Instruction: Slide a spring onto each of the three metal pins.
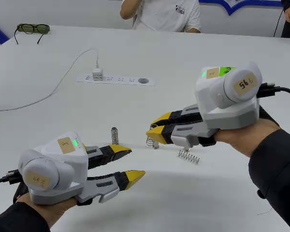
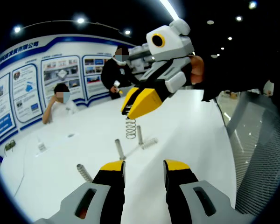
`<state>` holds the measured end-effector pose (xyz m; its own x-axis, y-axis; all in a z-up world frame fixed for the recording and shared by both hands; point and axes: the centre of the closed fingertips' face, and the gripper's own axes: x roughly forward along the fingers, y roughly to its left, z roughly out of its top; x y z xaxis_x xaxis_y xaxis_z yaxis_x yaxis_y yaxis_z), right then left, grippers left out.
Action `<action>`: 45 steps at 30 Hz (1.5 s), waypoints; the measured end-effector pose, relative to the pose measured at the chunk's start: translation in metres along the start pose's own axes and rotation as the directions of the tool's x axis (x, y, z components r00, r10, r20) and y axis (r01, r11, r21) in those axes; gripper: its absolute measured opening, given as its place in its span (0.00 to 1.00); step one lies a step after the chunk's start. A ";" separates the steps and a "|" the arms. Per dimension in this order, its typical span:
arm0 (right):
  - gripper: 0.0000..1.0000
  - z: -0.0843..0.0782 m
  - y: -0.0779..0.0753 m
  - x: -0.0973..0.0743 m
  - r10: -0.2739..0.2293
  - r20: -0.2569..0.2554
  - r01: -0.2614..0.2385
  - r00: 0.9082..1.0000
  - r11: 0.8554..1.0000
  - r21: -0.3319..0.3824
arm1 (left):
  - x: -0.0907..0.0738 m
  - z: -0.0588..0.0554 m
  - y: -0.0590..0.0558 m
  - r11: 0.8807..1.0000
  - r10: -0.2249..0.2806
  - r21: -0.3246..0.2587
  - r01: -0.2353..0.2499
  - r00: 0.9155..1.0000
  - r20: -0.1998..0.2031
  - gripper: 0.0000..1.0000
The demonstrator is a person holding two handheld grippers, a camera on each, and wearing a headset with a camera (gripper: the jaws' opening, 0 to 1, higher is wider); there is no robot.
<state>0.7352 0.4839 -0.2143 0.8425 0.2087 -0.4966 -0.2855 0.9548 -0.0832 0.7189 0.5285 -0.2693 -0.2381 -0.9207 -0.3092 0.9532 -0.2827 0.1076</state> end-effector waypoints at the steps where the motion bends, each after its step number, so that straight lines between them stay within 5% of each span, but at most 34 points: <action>1: 0.12 0.001 -0.005 0.000 -0.012 0.002 0.012 1.000 1.000 0.003 | 0.000 0.000 0.000 1.000 0.000 0.002 0.000 1.000 -0.002 0.34; 13: 0.12 -0.008 -0.045 0.013 -0.097 -0.030 0.098 0.995 0.994 0.045 | -0.003 -0.003 -0.001 1.000 0.002 -0.005 -0.002 1.000 -0.008 0.37; 45: 0.12 -0.045 -0.055 0.041 -0.085 -0.132 0.098 0.988 0.991 0.090 | -0.005 -0.008 0.001 1.000 0.009 -0.016 -0.009 1.000 -0.017 0.36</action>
<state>0.7644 0.4307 -0.2688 0.7959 0.0966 -0.5976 -0.1594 0.9858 -0.0531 0.7222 0.5352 -0.2754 -0.2266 -0.9183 -0.3248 0.9581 -0.2701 0.0953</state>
